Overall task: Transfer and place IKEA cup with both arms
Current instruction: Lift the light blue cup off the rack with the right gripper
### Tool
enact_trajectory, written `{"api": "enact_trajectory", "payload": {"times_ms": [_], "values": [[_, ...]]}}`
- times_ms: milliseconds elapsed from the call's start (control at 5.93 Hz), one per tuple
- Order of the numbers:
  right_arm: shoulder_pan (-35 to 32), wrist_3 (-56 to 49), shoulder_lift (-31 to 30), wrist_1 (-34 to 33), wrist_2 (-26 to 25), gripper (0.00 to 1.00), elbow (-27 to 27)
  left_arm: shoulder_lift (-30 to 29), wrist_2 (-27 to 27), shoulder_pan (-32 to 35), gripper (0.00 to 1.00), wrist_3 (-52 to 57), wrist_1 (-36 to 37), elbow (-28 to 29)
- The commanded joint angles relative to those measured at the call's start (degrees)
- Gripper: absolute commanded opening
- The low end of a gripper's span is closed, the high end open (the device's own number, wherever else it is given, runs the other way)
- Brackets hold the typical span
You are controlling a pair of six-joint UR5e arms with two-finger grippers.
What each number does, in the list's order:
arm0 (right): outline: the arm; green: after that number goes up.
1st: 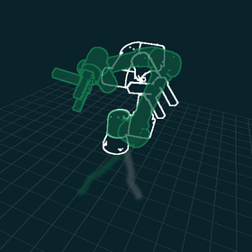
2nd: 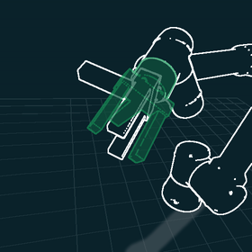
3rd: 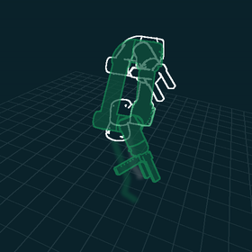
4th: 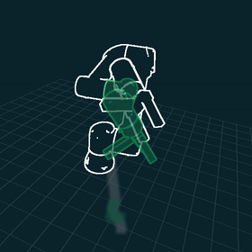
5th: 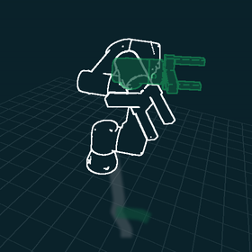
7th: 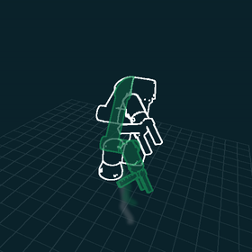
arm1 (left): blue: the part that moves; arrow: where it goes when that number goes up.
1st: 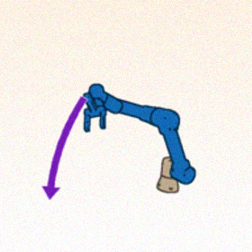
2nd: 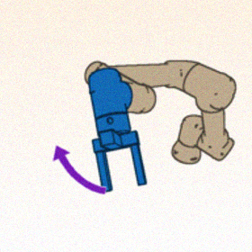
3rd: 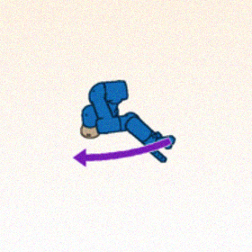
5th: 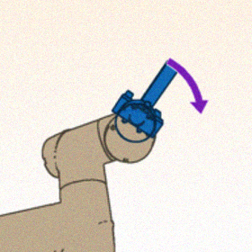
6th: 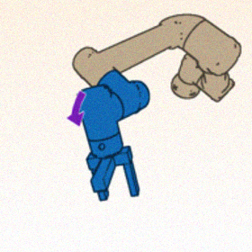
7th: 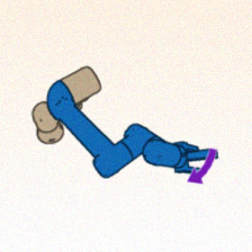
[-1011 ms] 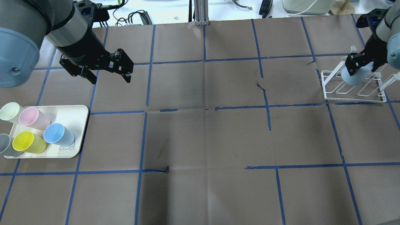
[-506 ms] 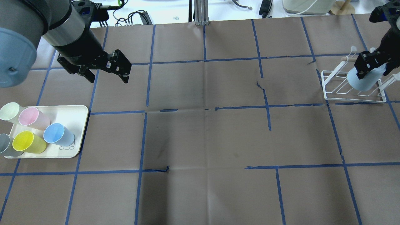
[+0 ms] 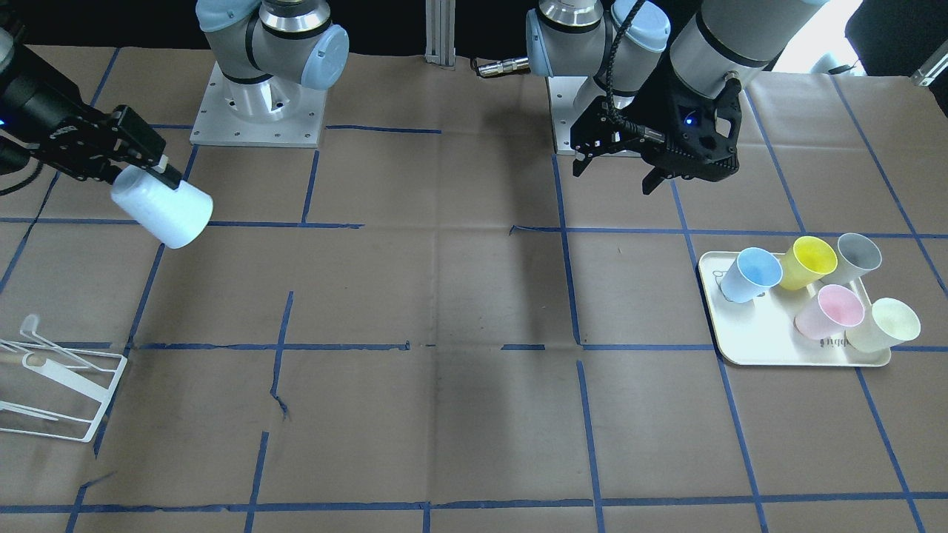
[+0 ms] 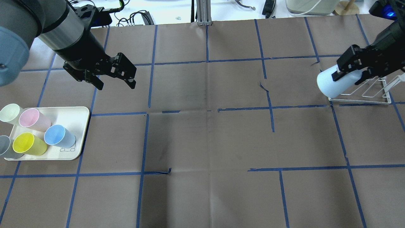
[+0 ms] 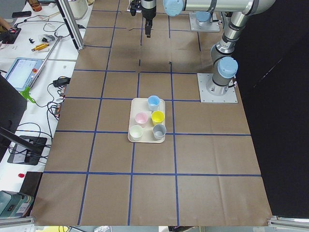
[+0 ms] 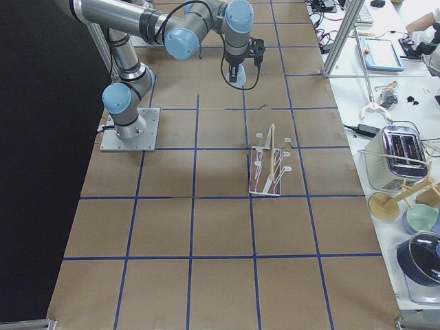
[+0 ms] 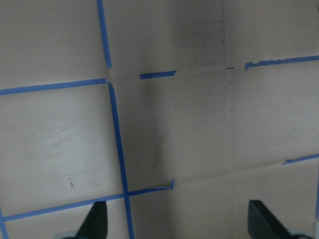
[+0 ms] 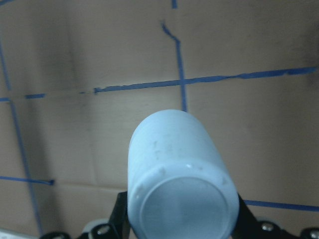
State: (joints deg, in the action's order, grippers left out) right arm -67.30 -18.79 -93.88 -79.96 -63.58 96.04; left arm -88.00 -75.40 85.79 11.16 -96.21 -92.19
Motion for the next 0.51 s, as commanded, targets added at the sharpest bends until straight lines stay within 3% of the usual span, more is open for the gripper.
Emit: {"api": "enact_trajectory", "payload": {"times_ms": [0, 169, 337], "values": [[-1.2, 0.4, 0.1, 6.9, 20.1, 0.39, 2.5, 0.0, 10.4, -6.2, 0.98, 9.6, -10.4, 0.0], [-3.6, 0.4, 0.0, 7.2, 31.0, 0.39, 5.9, -0.1, 14.4, -8.9, 0.98, 13.6, -15.8, -0.2], [-7.4, 0.4, -0.7, 7.2, 43.2, 0.39, 9.8, -0.2, 25.1, -9.2, 0.98, 14.0, -18.9, -2.2]]}}
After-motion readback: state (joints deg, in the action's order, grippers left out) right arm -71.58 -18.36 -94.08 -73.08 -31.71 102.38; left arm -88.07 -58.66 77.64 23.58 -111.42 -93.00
